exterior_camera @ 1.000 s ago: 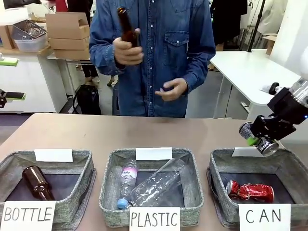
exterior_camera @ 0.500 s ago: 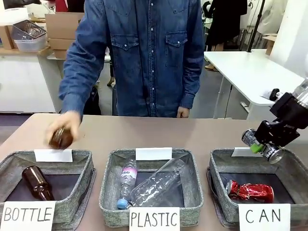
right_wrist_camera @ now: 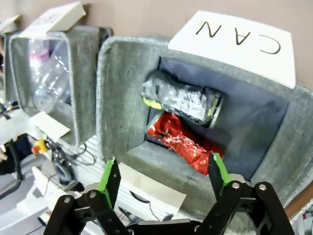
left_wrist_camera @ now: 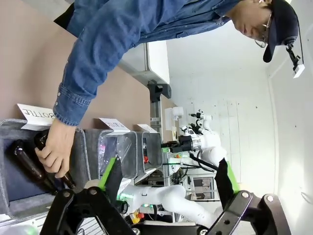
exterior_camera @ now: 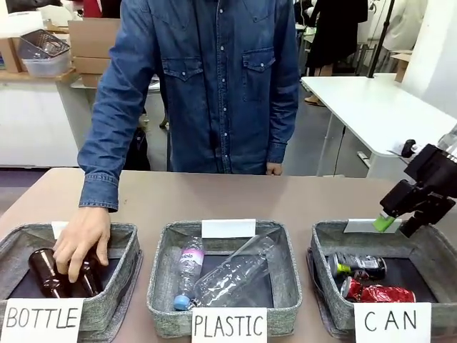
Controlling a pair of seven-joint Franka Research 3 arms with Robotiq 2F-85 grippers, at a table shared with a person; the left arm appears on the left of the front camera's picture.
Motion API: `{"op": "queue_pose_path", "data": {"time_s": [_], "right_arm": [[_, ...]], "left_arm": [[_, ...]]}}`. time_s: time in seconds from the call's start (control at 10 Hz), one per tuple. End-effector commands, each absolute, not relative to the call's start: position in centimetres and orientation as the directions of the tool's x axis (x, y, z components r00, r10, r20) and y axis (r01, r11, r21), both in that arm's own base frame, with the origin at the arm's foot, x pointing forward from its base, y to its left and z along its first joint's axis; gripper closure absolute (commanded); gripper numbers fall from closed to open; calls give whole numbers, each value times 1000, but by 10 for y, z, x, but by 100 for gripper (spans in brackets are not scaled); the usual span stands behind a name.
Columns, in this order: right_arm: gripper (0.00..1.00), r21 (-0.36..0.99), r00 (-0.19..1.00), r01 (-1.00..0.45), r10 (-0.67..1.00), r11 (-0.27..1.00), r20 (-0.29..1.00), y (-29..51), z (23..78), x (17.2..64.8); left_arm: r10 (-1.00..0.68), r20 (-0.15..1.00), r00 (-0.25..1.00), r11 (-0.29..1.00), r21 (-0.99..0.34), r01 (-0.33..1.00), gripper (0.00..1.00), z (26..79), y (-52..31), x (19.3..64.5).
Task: Sort the can waste into the basket.
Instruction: Pick up the can waste from the table and place it in the right Fabric basket.
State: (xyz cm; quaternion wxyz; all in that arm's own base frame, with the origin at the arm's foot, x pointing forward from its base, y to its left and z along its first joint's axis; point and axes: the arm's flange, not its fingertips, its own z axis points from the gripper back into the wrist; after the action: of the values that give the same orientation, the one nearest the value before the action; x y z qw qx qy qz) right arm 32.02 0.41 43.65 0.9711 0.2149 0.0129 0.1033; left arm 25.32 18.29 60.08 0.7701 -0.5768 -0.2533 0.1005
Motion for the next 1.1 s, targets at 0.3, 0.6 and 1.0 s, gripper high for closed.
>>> {"op": "queue_pose_path", "data": {"time_s": [0.3, 0.6, 1.0], "right_arm": [[0, 528, 982, -189, 164, 828, 94, 4, 425, 295], [0, 937, 994, -18, -99, 348, 55, 15, 472, 293], [0, 986, 945, 143, -286, -84, -161, 29, 497, 294]], "left_arm": [[401, 267, 876, 283, -946, 158, 0, 589, 160, 266], [209, 237, 949, 168, -965, 203, 0, 535, 89, 288], [140, 160, 977, 10, -987, 160, 0, 469, 30, 304]]}}
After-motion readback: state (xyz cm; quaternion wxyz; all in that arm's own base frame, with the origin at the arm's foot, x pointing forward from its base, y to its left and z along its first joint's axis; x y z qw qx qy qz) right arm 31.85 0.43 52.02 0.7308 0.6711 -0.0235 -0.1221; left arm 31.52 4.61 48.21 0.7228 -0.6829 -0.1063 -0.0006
